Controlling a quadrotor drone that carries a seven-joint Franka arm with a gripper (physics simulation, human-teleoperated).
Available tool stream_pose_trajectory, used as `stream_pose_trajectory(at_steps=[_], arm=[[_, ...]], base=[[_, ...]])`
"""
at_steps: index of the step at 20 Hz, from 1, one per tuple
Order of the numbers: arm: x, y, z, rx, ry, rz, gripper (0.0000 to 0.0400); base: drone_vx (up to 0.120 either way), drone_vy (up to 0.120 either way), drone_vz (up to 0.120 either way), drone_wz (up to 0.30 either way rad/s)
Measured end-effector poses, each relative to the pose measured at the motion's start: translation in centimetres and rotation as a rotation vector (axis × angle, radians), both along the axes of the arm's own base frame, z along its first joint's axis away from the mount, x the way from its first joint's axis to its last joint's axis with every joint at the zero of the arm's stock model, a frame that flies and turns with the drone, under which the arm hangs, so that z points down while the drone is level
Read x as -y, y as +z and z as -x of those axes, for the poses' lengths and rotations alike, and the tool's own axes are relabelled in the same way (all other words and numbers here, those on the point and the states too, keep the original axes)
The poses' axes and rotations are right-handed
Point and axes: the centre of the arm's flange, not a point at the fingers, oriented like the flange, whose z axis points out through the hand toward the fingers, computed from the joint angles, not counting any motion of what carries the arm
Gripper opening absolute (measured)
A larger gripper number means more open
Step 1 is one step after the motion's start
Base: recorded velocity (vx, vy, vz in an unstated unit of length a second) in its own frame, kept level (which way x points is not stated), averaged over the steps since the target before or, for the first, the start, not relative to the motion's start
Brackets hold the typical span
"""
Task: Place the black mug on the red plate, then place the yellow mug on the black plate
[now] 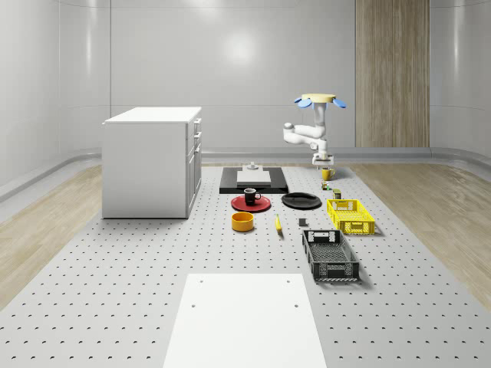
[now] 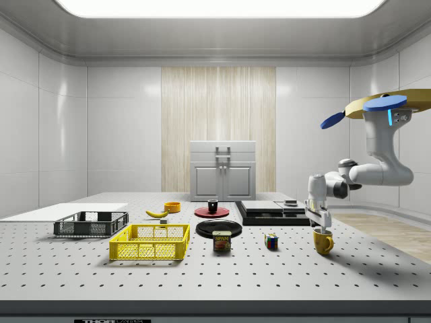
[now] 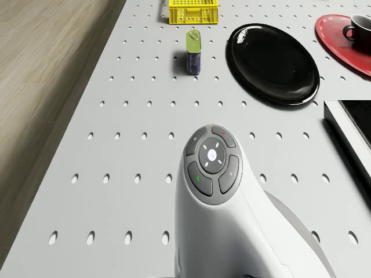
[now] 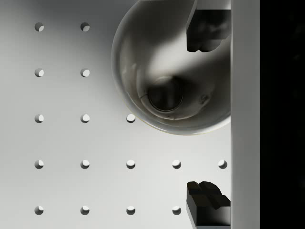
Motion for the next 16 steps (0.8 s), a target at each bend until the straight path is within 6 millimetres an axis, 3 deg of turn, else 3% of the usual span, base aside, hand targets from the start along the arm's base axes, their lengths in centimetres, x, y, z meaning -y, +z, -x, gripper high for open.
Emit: stream_pose_trajectory(at_steps=[8, 16], arm=[[-0.5, 1.9, 0.0, 0.000, 0.000, 0.000, 0.0400], [-0.5, 2.5, 0.3, 0.000, 0.000, 0.000, 0.0400]], base=[[0.000, 0.000, 0.000, 0.000], [0.000, 0.000, 0.000, 0.000]])
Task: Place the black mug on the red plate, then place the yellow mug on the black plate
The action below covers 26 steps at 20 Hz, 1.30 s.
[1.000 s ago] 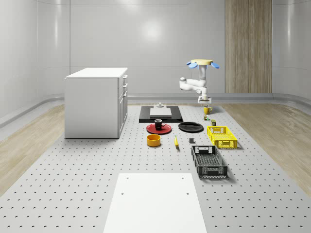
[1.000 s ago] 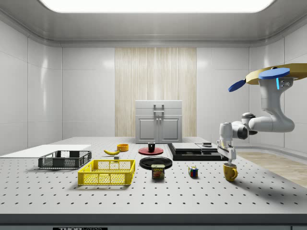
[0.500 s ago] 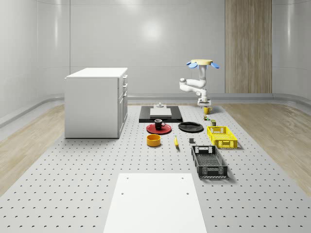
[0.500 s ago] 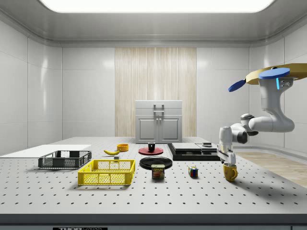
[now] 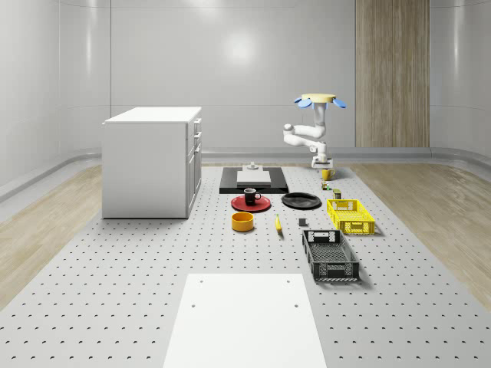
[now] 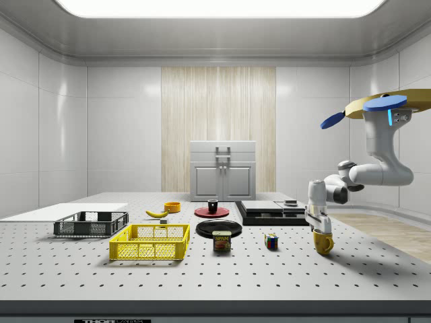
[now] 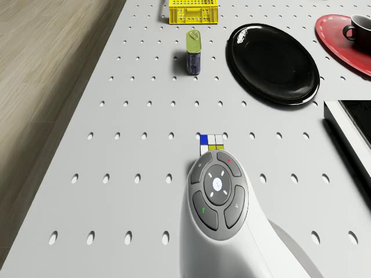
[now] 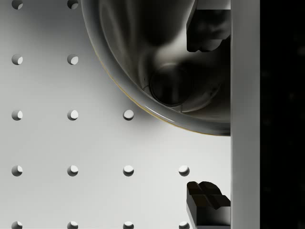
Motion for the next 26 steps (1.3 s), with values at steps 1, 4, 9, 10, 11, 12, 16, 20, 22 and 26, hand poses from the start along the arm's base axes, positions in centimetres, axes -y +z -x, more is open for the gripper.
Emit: stream_pose_trajectory(at_steps=[1, 4, 9, 10, 11, 12, 16, 20, 22, 26], arm=[[0.00, 0.01, 0.01, 0.000, 0.000, 0.000, 0.0400], [-0.01, -0.14, 0.04, 0.000, 0.000, 0.000, 0.0400], [-0.11, -0.24, 0.06, 0.000, 0.000, 0.000, 0.0400], [-0.14, -0.25, 0.06, 0.000, 0.000, 0.000, 0.0400], [-0.15, -0.26, 0.06, 0.000, 0.000, 0.000, 0.0400], [-0.17, -0.27, 0.06, 0.000, 0.000, 0.000, 0.0400], [-0.01, -0.28, 0.07, 0.000, 0.000, 0.000, 0.0400], [0.11, -0.29, 0.07, 0.000, 0.000, 0.000, 0.0400], [0.14, -0.29, 0.07, 0.000, 0.000, 0.000, 0.0286], [0.16, -0.29, 0.07, 0.000, 0.000, 0.000, 0.0175]], base=[[0.000, 0.000, 0.000, 0.000], [0.000, 0.000, 0.000, 0.000], [0.000, 0.000, 0.000, 0.000], [0.000, 0.000, 0.000, 0.000], [0.000, 0.000, 0.000, 0.000], [0.000, 0.000, 0.000, 0.000], [0.000, 0.000, 0.000, 0.000], [0.000, 0.000, 0.000, 0.000], [0.000, 0.000, 0.000, 0.000], [0.000, 0.000, 0.000, 0.000]])
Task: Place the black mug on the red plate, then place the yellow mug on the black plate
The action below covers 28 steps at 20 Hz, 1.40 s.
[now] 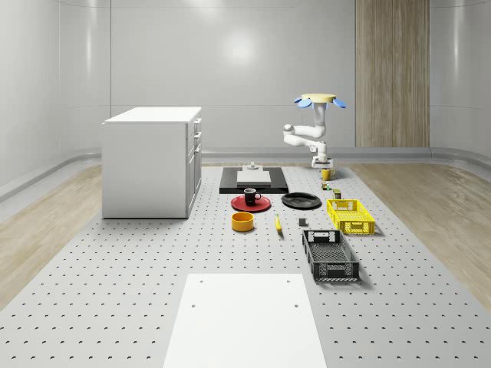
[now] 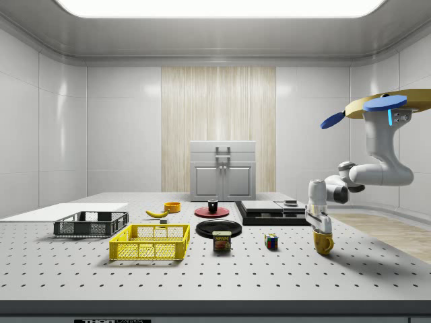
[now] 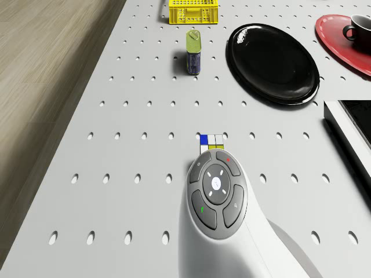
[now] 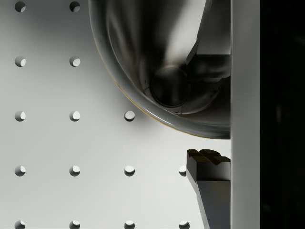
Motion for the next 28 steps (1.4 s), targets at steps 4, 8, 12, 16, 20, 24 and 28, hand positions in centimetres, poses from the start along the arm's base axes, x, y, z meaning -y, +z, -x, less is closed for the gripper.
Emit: stream_pose_trajectory(at_steps=[4, 8, 12, 16, 20, 24, 28], arm=[[0.0, 0.0, 0.0, 0.000, 0.000, 0.000, 0.0134], [0.0, -0.5, 0.0, 0.000, 0.000, 0.000, 0.0119], [0.0, -1.9, 0.0, 0.000, 0.000, 0.000, 0.0113], [0.0, -3.3, 0.0, 0.000, 0.000, 0.000, 0.0111], [0.0, -4.1, 0.0, 0.000, 0.000, 0.000, 0.0110], [0.0, -4.4, 0.0, 0.000, 0.000, 0.000, 0.0110], [0.0, -4.5, 0.0, 0.000, 0.000, 0.000, 0.0110]], base=[[0.000, 0.000, 0.000, 0.000], [0.000, 0.000, 0.000, 0.000], [0.000, 0.000, 0.070, 0.000], [0.050, -0.050, 0.120, 0.000], [0.120, -0.120, 0.060, 0.000], [0.120, -0.120, 0.000, 0.000], [0.120, -0.120, 0.000, 0.000]])
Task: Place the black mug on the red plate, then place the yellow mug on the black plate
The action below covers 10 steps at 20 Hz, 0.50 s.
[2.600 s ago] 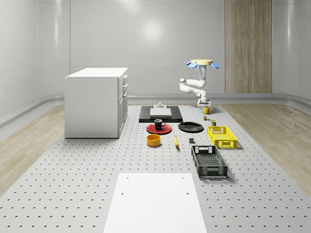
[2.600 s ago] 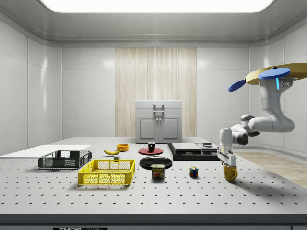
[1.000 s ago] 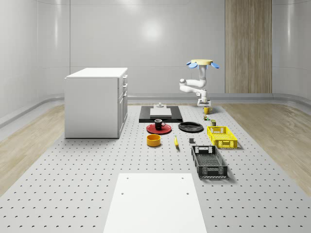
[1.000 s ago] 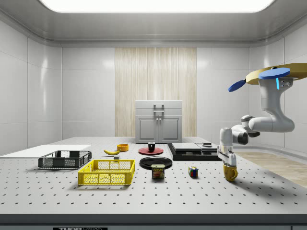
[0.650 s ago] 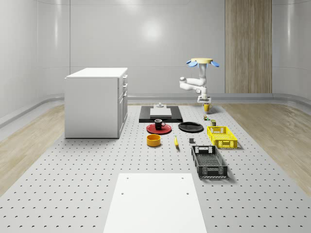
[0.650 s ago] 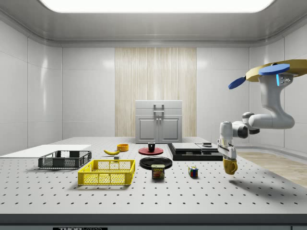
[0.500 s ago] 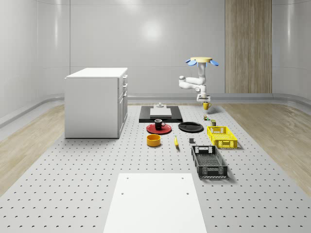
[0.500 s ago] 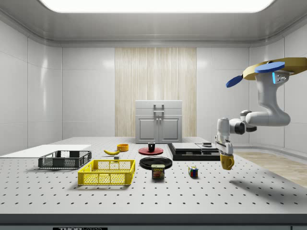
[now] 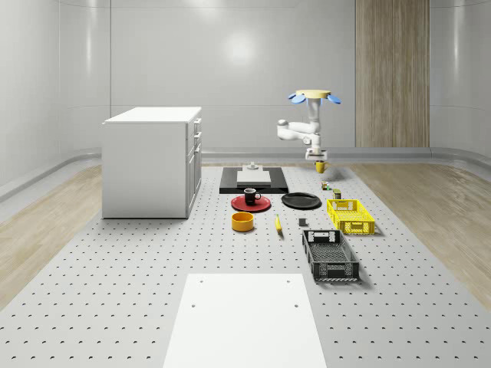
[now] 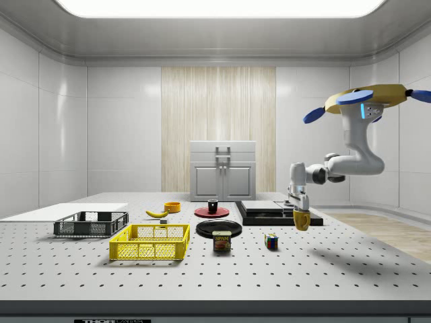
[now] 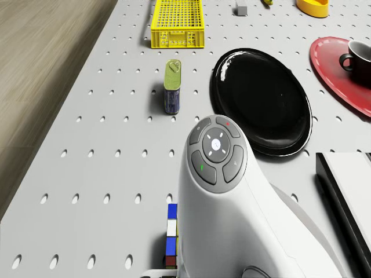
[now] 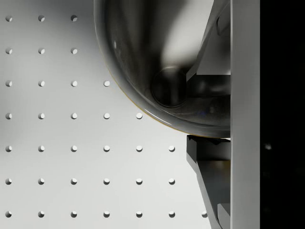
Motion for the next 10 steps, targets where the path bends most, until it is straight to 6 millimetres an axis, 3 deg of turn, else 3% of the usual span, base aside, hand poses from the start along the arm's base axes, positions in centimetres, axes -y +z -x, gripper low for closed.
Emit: stream_pose_trajectory(at_steps=[10], arm=[[0.00, -0.08, 0.00, 0.000, 0.000, 0.000, 0.0110]], base=[[0.120, -0.120, 0.000, 0.000]])
